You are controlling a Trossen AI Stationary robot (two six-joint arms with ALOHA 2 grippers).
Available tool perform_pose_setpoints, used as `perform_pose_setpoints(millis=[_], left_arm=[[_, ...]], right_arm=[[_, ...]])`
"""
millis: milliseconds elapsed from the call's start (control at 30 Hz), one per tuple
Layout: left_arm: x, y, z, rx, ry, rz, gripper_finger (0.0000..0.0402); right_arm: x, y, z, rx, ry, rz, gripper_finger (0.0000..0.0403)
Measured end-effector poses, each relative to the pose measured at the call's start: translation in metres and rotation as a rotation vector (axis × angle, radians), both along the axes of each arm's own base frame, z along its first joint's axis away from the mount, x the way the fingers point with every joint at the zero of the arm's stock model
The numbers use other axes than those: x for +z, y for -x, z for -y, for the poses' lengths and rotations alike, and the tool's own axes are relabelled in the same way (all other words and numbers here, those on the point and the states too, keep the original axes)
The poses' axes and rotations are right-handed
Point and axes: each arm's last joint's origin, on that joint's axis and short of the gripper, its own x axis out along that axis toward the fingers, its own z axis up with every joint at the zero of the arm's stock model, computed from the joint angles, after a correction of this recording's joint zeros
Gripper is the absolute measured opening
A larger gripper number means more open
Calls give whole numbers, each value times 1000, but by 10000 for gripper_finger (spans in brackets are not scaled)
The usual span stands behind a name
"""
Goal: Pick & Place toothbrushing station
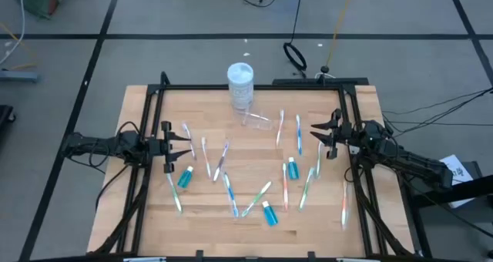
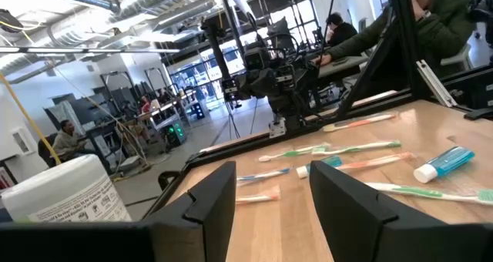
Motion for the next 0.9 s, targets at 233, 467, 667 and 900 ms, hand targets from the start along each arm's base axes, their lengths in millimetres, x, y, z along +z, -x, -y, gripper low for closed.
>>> perform_pose_setpoints(millis=[233,467,667,900], left_arm=[[0,0,4,-152,55,0,172],[0,0,6,-230,155,-9,172],[0,0,5,-201,128,-5,172],[0,0,4,-146,109,-1,172]], right_arm=[[0,0,0,0,0,0,105],[0,0,0,0,0,0,105],[0,0,0,0,0,0,105],[0,0,0,0,0,0,105]])
